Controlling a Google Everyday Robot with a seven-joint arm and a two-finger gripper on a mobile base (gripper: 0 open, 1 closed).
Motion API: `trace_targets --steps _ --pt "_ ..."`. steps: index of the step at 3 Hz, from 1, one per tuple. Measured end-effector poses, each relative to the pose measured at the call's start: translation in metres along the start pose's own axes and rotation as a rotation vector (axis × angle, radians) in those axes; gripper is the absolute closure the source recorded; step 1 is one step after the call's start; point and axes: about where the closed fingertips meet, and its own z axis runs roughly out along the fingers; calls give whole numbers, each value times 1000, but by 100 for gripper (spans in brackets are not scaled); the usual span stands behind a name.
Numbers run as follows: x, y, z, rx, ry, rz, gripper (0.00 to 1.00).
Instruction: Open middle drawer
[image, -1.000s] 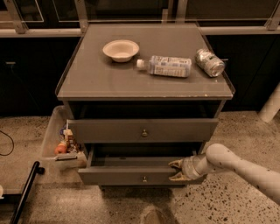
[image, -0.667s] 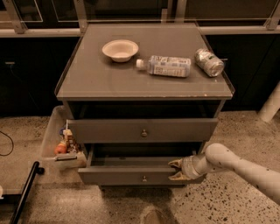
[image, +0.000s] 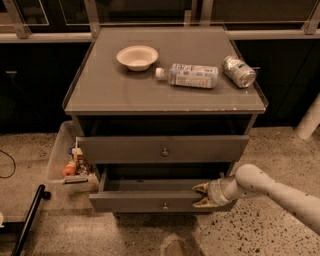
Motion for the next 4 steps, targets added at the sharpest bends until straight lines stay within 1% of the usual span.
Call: trace_targets --steps 1,2,3,4 --pt "-1 14 -3 -12 -19 0 38" --pt "-5 45 -10 -16 -57 -6 61" --pt "-5 65 -16 -16 -70 0 86" --pt "-6 65 -16 -16 -70 0 100"
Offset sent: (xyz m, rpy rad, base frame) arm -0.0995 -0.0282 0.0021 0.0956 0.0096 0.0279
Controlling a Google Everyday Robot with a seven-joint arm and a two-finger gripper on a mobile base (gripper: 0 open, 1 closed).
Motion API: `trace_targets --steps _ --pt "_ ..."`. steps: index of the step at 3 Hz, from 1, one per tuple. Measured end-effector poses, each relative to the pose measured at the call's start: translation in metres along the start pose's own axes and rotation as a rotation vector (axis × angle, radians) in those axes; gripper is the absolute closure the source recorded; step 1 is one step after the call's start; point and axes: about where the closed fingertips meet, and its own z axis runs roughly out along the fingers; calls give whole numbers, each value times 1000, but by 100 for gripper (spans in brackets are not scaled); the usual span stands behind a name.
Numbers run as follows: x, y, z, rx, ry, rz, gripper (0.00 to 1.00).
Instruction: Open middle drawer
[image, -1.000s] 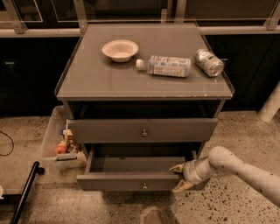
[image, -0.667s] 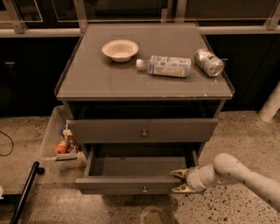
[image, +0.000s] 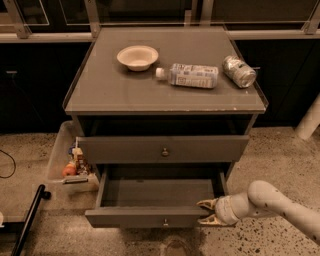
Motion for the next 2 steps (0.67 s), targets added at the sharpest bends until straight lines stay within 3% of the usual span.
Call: trace_targets --steps 2 --pt "0 0 0 -1 -1 0 57"
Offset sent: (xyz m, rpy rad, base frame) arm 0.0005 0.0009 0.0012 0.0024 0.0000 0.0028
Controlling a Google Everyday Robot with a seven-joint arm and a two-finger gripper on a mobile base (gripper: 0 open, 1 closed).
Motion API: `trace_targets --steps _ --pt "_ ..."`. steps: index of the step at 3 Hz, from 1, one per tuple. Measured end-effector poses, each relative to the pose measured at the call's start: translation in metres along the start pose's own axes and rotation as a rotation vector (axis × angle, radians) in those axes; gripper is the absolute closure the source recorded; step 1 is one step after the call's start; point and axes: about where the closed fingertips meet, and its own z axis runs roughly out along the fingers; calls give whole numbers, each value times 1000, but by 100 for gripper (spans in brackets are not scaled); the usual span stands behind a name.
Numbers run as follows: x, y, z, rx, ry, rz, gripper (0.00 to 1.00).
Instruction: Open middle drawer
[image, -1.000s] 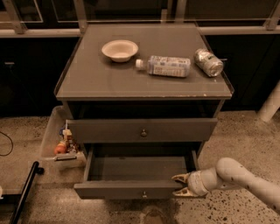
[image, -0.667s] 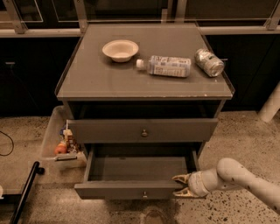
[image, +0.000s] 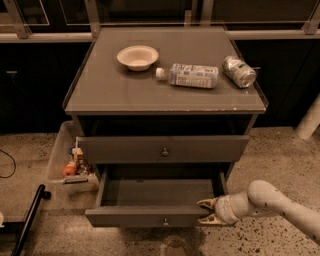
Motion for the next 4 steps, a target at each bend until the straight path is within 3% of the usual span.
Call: trace_targets --steps 1,2,3,4 --pt "-2 18 -2 -23 -40 -16 61" --pt "-4 29 -6 -30 -54 -28 85" --pt "-5 29 -7 -30 -54 -28 100" --pt "-4 37 -9 -29 -57 -27 100"
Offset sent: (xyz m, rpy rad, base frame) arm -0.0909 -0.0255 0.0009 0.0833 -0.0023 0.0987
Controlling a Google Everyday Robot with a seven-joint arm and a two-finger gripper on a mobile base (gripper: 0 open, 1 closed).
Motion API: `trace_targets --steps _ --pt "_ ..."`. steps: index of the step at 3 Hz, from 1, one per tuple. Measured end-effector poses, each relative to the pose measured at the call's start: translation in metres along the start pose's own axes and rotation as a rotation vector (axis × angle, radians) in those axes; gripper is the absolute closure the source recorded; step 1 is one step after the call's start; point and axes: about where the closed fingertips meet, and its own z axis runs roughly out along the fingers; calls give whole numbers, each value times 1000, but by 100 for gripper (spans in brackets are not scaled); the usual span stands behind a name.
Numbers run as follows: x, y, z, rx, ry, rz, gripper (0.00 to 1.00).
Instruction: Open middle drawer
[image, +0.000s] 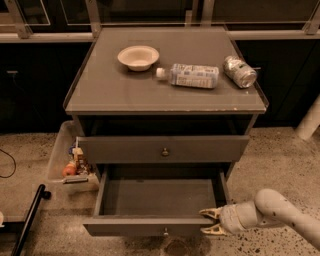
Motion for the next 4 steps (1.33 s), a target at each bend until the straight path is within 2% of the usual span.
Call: trace_targets --steps 2,4 --pt "-1 7 -1 0 -3 4 100" --pt "-7 0 3 -18 -19 -7 59"
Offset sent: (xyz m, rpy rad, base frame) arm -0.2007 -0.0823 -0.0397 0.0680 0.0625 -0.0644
